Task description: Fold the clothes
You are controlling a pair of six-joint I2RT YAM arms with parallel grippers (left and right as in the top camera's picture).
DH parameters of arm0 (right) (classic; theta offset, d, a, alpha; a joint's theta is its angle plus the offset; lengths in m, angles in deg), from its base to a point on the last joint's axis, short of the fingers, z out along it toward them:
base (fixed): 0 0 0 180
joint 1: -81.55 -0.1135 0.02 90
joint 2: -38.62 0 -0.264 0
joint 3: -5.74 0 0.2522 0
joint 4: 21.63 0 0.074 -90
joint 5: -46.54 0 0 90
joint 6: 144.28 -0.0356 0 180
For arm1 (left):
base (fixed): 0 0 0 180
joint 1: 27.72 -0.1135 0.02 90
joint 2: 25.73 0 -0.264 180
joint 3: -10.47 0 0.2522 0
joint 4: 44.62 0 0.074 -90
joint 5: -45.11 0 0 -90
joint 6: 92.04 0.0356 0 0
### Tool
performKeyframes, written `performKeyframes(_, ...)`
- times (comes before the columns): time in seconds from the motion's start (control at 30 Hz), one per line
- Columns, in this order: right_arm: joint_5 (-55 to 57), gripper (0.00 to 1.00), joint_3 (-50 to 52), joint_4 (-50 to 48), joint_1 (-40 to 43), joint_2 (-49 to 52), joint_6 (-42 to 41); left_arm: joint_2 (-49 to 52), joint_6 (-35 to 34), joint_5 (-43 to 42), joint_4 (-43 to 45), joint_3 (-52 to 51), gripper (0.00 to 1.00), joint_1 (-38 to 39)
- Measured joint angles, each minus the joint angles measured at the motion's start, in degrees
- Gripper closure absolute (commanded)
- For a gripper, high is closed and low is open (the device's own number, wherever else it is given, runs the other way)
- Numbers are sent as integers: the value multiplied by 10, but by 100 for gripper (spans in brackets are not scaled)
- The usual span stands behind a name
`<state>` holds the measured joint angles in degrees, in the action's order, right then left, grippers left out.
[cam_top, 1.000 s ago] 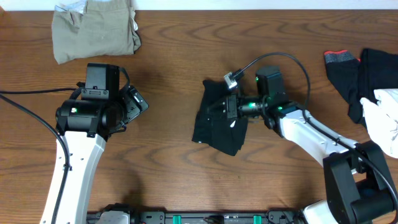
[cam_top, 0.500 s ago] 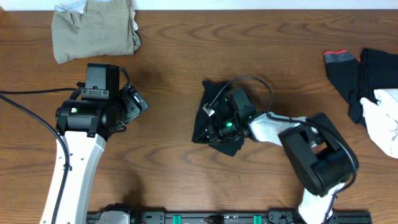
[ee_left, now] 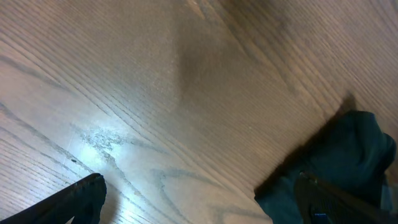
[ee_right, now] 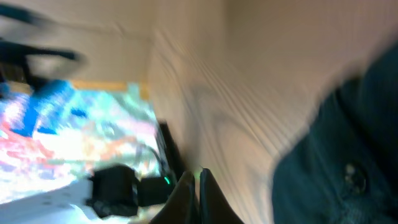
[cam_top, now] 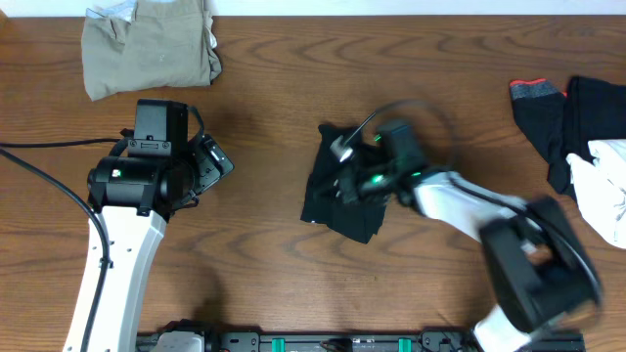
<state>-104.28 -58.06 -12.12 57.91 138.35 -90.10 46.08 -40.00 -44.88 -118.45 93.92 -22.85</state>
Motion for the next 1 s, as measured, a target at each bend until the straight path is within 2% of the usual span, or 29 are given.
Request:
performKeyframes(0.13,14,93,-27,-7,51,-71,-7,0,0,0,0,0,2,0)
performKeyframes(0.3,64,92,-36,-11,71,-66,-16,0,0,0,0,0,2,0)
performKeyframes(0.47,111,92,-36,-52,71,-10,-28,0,0,0,0,0,2,0)
performKeyframes(0.63,115,92,-36,-219,71,105,-73,0,0,0,1,0,2,0)
performKeyframes(0.73,106,95,-36,-287,71,176,-113,0,0,0,1,0,2,0)
performKeyframes(0.87,92,98,-38,-321,74,240,-146,0,0,0,1,0,2,0)
performKeyframes(1.0,79,98,-42,-328,77,244,-157,0,0,0,1,0,2,0)
